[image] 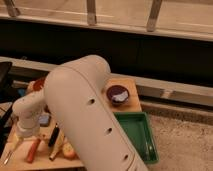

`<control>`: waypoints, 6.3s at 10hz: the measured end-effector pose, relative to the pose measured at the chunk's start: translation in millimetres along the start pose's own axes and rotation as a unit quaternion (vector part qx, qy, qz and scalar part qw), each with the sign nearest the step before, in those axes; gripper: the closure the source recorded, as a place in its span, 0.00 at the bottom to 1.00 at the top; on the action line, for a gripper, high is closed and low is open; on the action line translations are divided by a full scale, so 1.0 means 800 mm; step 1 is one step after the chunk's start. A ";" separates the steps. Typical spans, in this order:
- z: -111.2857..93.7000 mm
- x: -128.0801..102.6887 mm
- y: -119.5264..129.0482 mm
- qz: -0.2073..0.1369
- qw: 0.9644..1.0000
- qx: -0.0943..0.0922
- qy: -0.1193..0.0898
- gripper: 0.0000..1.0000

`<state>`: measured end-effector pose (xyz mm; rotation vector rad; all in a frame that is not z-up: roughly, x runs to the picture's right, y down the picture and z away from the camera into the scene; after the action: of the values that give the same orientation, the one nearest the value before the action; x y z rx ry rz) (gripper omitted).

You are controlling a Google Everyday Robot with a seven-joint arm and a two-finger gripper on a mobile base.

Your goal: Place pepper in table surface

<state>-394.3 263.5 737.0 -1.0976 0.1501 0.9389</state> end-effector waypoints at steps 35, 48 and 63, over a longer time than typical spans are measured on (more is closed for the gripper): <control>0.041 0.005 0.000 0.015 0.999 -0.001 0.030 0.86; 0.019 0.021 0.026 -0.142 0.986 0.058 0.064 0.20; 0.052 0.044 -0.004 -0.119 0.981 0.083 0.126 1.00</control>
<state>-384.0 317.0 741.0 -1.0510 0.2932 0.5612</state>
